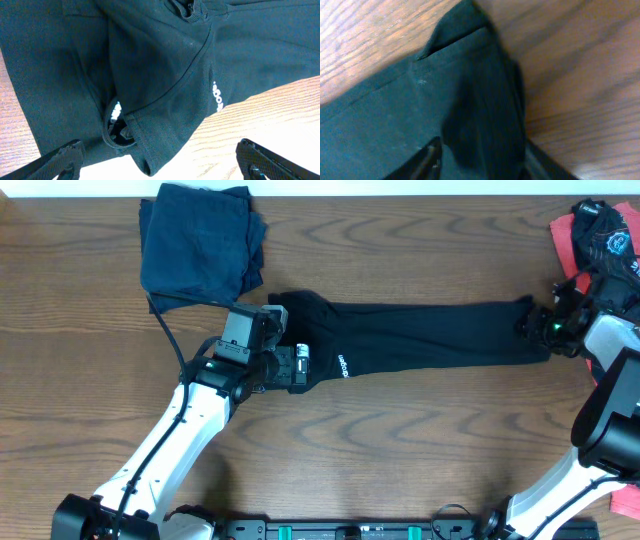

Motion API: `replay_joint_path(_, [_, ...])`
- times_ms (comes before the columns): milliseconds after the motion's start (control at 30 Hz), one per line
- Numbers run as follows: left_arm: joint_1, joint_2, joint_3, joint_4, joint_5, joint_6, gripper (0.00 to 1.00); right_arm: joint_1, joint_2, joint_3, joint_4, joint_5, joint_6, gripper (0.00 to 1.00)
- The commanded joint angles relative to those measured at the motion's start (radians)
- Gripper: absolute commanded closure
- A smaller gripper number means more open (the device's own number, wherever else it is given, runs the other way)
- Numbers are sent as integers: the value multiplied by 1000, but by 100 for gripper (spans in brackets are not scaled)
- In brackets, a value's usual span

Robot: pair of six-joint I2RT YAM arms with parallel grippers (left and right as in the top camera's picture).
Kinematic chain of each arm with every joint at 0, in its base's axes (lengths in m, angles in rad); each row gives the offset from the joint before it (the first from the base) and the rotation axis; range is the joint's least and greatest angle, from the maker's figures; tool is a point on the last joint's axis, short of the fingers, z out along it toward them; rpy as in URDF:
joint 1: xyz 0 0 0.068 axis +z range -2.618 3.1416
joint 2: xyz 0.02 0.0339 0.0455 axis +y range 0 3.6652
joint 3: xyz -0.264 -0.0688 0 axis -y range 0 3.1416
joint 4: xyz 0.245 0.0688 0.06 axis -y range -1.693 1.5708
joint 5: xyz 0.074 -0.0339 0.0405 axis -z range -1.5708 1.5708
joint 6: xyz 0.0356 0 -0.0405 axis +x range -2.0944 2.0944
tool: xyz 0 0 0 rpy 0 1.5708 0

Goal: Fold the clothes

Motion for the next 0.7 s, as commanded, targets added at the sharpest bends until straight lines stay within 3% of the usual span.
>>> replay_joint_path(0, [4,1,5,-6,10,9,2,29,56,-20,-30,14,11,69])
replay_joint_path(67, [4,1,5,-6,10,9,2,25,55,-20,-36,31,29,93])
replay_joint_path(100, [4,1,5,-6,10,9,2,22,55,-20,-38,32,33,99])
replay_joint_path(367, [4,1,5,-18,10,9,2,-40,31,-16,-82,90,111,99])
replay_joint_path(667, [4,1,5,-25,10,9,2,-143,-123,-15,-185,228,149,99])
